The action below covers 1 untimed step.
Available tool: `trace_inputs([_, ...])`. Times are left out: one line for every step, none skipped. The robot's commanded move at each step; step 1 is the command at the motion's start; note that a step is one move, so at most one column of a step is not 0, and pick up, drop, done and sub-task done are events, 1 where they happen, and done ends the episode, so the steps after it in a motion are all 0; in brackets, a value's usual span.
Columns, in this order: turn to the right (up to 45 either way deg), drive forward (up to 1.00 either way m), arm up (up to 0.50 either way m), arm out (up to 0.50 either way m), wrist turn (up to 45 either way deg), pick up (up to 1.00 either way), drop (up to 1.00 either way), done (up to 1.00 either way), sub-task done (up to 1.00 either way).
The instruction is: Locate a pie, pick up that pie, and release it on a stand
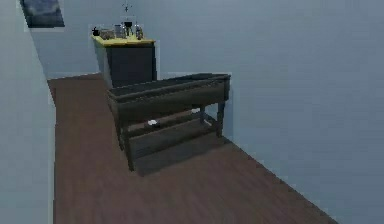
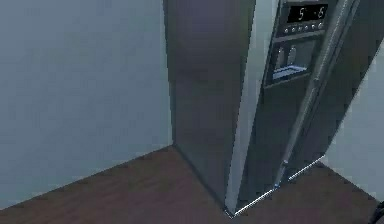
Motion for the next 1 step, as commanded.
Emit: trace_inputs([-33.0,0.0,0.0,0.0,0.0,0.0,0.0,0.0,0.0])
